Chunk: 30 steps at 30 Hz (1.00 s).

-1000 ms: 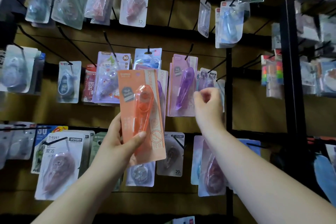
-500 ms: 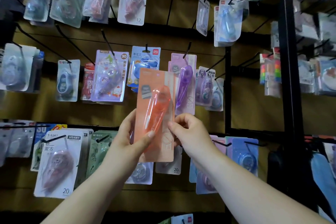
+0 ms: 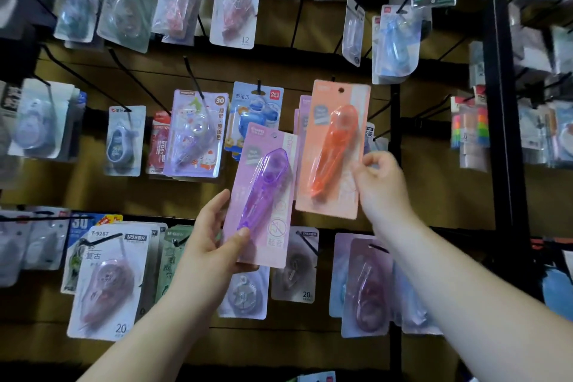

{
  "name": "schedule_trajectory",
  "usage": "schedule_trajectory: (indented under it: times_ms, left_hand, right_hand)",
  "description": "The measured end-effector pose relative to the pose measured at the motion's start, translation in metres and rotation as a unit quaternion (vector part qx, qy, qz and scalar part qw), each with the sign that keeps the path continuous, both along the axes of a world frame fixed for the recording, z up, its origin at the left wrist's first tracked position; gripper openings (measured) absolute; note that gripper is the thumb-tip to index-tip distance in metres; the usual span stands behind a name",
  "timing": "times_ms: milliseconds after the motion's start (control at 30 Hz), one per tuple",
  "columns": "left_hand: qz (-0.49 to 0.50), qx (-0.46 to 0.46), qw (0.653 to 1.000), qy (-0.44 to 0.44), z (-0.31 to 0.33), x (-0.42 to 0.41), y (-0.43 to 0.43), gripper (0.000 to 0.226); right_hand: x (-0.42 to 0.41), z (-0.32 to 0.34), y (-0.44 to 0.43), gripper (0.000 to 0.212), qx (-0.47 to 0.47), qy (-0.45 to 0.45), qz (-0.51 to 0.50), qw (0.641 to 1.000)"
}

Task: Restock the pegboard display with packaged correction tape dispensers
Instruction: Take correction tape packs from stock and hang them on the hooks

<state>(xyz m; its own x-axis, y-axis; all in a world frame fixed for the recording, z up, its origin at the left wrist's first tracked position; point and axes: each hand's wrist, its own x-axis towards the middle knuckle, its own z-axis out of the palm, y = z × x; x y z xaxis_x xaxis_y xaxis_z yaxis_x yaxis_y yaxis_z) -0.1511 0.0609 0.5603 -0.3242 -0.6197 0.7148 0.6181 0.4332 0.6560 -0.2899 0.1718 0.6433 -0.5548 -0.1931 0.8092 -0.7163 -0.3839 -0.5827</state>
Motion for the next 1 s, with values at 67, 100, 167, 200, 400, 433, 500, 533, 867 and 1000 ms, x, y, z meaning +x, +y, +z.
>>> schedule_trajectory:
  times_ms: [67,100,167,200,400,433,500,533,867,1000]
  left_hand:
    - [0.0,-0.002,1.0,0.003,0.0,0.001,-0.001,0.045]
    - [0.0,-0.002,1.0,0.006,0.0,0.002,-0.001,0.044]
    - [0.0,-0.002,1.0,0.005,0.0,0.002,-0.001,0.044]
    - [-0.001,-0.004,1.0,0.002,-0.001,0.003,-0.001,0.045]
    - [-0.007,-0.016,1.0,-0.013,-0.002,0.006,-0.002,0.048]
    - [-0.005,-0.018,1.0,-0.013,-0.002,0.006,-0.003,0.048]
    - [-0.002,-0.019,1.0,-0.01,-0.001,0.007,-0.004,0.048]
    - [-0.002,-0.018,1.0,-0.009,0.0,0.007,-0.005,0.048]
    - [0.008,0.001,1.0,-0.008,-0.002,0.009,-0.008,0.053]
    - [0.008,0.003,1.0,-0.013,-0.001,0.009,-0.007,0.055]
  right_hand:
    - [-0.003,0.014,0.004,0.011,0.002,0.023,-0.032,0.999]
    - [-0.004,0.02,0.005,0.016,0.005,0.026,-0.042,0.999]
    - [-0.005,0.029,0.006,0.017,0.018,0.022,-0.052,0.998]
    - [-0.004,0.033,0.006,0.014,0.027,0.021,-0.059,0.998]
    - [-0.003,0.039,0.0,0.009,0.063,-0.004,-0.084,0.994]
    - [-0.004,0.038,-0.001,0.012,0.064,-0.007,-0.083,0.994]
    - [-0.006,0.036,-0.004,0.021,0.061,-0.015,-0.082,0.995]
    - [-0.007,0.035,-0.005,0.024,0.058,-0.017,-0.081,0.995]
    - [-0.015,0.027,-0.009,0.019,0.044,-0.034,-0.048,0.997]
    - [-0.02,0.023,-0.008,0.022,0.058,-0.018,-0.055,0.997]
